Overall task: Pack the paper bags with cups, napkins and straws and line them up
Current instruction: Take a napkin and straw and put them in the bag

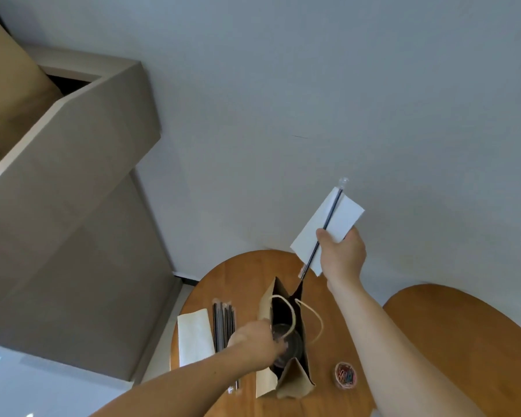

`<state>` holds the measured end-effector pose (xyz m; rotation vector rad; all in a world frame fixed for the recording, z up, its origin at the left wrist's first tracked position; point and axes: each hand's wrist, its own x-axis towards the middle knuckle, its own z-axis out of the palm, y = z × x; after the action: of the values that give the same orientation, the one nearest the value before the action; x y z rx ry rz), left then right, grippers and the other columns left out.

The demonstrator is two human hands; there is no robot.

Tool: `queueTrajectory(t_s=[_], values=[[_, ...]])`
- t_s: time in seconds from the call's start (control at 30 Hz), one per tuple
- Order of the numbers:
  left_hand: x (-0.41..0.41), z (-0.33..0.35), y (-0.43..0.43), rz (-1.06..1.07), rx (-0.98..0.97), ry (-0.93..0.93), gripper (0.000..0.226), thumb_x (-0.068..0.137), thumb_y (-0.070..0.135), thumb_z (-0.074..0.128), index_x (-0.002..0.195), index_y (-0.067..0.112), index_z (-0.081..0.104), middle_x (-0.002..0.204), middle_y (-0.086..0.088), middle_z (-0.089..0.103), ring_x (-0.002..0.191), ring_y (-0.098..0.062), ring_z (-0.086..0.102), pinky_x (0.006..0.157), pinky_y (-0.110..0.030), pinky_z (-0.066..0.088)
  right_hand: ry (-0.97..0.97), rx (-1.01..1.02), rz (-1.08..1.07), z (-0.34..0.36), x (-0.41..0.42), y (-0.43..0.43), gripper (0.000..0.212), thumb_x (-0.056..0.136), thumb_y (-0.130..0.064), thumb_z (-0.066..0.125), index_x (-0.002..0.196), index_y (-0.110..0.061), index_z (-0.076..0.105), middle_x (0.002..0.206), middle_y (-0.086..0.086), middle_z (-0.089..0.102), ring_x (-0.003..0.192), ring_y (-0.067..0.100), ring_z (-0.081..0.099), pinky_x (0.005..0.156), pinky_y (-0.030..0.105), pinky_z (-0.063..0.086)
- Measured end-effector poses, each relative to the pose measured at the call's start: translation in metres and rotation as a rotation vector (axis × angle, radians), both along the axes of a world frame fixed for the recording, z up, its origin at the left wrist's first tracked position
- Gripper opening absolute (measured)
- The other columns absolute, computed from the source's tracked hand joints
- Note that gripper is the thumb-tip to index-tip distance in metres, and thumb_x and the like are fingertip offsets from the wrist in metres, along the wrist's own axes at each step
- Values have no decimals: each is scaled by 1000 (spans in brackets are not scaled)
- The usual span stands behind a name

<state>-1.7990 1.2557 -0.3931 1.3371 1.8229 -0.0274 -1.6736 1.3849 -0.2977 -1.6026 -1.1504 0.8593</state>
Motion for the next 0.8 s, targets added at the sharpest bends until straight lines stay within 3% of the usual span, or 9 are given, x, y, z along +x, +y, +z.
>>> queueTrajectory(t_s=[0.1, 0.23, 0.33, 0.5, 0.67, 0.8], values=[[-4, 0, 0, 100, 14, -85, 26, 99, 38, 49, 102, 17, 64, 85, -2, 66, 80, -19, 72, 76, -32, 62, -150, -82, 108, -13, -24, -11, 23, 93, -18, 65, 115, -11, 61, 112, 4, 68, 100, 23, 66, 56, 11, 42], [-7, 1, -2, 154, -32, -184, 30, 102, 29, 44, 105, 5, 63, 87, -12, 71, 67, -18, 72, 64, -28, 60, -397, -207, 256, -43, -49, -38, 17, 95, -11, 57, 112, -10, 60, 107, 6, 66, 98, 27, 65, 62, 24, 44], [-12, 2, -4, 193, -38, -228, 36, 103, 25, 42, 102, -2, 67, 88, -19, 74, 62, -20, 71, 69, -36, 62, -517, -277, 318, -66, -50, -57, 12, 97, -12, 56, 109, -11, 57, 108, 7, 65, 98, 26, 66, 56, 18, 44], [-19, 3, -6, 219, -3, -267, 33, 104, 25, 41, 92, 6, 65, 77, -12, 72, 68, -21, 74, 71, -34, 63, -549, -386, 362, -102, -22, -83, 11, 98, -16, 57, 104, -21, 50, 112, 3, 64, 103, 23, 66, 70, 21, 51], [-26, -6, -9, 231, -10, -293, 29, 102, 26, 45, 81, 14, 61, 61, -2, 67, 56, -12, 71, 69, -32, 63, -566, -514, 478, -138, -3, -96, 16, 95, -16, 60, 93, -28, 49, 90, -9, 59, 92, 14, 62, 77, 22, 48], [-27, -14, -10, 238, -29, -255, 25, 101, 28, 47, 86, 17, 64, 64, -1, 68, 57, -11, 71, 66, -26, 62, -654, -604, 595, -159, -7, -87, 14, 95, -14, 58, 103, -24, 59, 101, -3, 66, 94, 16, 63, 83, 28, 52]])
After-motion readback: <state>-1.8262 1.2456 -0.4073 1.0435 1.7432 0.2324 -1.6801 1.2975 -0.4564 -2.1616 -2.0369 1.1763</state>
